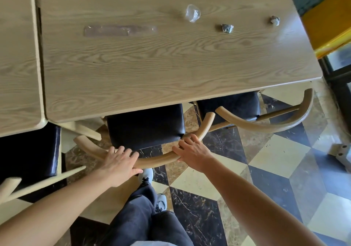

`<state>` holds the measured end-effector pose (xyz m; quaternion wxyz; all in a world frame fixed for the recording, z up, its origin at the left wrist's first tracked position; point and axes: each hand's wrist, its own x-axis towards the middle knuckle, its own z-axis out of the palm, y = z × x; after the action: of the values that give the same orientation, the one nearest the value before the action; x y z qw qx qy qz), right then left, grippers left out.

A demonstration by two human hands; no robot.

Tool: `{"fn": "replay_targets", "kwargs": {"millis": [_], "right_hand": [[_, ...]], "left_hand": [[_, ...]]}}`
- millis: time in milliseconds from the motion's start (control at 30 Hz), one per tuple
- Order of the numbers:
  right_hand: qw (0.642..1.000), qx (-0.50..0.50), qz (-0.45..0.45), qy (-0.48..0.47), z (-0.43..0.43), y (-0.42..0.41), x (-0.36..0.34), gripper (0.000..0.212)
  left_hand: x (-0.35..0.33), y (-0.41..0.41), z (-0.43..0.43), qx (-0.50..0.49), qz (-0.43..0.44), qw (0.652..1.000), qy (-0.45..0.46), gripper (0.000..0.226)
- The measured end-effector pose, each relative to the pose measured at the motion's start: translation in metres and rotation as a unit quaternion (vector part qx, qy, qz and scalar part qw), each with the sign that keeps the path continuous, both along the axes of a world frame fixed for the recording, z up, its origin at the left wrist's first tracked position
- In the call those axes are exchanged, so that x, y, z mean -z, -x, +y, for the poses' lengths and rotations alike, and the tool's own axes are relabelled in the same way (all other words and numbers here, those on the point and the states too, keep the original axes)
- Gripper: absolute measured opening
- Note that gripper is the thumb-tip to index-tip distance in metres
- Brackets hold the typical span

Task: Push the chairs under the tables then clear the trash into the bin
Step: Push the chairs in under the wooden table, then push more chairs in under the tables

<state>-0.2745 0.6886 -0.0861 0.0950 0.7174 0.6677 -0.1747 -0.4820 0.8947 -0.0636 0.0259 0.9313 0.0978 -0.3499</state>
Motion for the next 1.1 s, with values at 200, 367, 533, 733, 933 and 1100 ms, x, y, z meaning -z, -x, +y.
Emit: {"fn": "replay_targets", "kwargs": {"millis": [200, 367, 533, 733, 933, 1100], "right_hand": [[1.0, -0.001, -0.005, -0.005, 0.003, -0.012, 0.006, 0.038], [1.0, 0.013, -0.004, 0.018, 0.007, -0.014, 0.001, 0.038], [0.989, 0.077, 0.018, 0.123, 0.026, -0.011, -0.015, 0.038], [0.975, 0.136, 0.04, 0.171, 0.031, -0.018, -0.047, 0.032], [0.95, 0.247, 0.11, 0.159, -0.015, -0.03, -0.1, 0.04], [0.927, 0.343, 0.138, 0.064, -0.091, -0.062, -0.147, 0.025]], "left_hand": [[0.003, -0.014, -0.001, 0.022, 0.015, 1.0, -0.001, 0.071], [0.0, -0.019, 0.001, 0.012, 0.034, 0.999, 0.011, 0.069], [-0.01, -0.024, 0.002, -0.021, 0.079, 0.995, 0.049, 0.055], [-0.032, -0.034, 0.002, -0.117, 0.09, 0.983, 0.114, 0.04], [-0.09, -0.064, -0.046, -0.207, 0.066, 0.968, 0.126, 0.027], [-0.142, -0.113, -0.131, -0.192, -0.026, 0.976, 0.096, 0.023]]}}
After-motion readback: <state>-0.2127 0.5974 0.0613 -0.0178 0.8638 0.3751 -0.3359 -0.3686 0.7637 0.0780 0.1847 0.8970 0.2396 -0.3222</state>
